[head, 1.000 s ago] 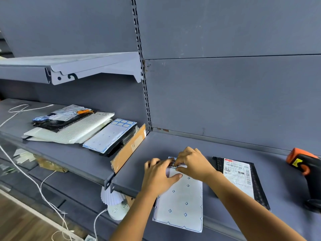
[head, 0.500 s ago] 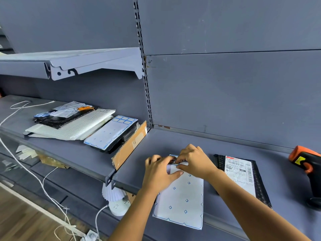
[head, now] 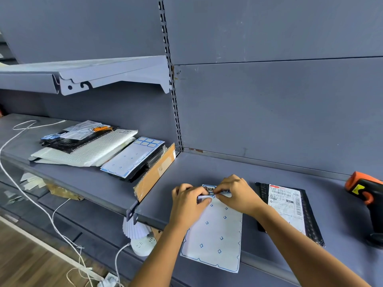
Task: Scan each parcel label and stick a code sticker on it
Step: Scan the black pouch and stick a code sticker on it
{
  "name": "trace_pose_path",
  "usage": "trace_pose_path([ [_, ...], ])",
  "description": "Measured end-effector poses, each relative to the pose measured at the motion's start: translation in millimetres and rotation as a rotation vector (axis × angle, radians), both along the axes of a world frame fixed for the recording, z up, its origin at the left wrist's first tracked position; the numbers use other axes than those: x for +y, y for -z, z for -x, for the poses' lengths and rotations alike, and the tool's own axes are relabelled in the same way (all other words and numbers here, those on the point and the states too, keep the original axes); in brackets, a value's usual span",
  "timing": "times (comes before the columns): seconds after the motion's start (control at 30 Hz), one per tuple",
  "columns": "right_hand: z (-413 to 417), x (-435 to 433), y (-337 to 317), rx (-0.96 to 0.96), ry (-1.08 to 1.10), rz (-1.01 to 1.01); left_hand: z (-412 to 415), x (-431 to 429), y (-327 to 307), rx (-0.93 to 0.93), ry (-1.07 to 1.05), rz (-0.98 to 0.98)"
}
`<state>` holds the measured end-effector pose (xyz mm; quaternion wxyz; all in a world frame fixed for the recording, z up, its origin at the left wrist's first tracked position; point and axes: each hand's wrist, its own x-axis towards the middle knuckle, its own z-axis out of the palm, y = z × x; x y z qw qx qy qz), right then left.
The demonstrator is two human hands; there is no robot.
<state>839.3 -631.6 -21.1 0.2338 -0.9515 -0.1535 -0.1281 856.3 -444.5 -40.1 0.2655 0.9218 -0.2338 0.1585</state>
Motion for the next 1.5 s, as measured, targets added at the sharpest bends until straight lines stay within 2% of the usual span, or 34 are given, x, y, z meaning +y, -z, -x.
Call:
trace_pose_path([
  [0.47,1,6,-3,-0.012,-0.040,0.057,2,-1,-2,-0.097,0.003,-0.034],
  [0.73,8,9,-2,0.026,0.017,-0.130,0,-2,1,-0.176,0.007,-0.096],
  [1.0,11,10,5,0.020,0.047,-0.172,-8,-6,-4,-0.233,0.013,-0.192],
  [1.5,12,9,4,0.030,0.020,-0.146,-3,-7,-4,-0.150,-0.006,-0.070],
])
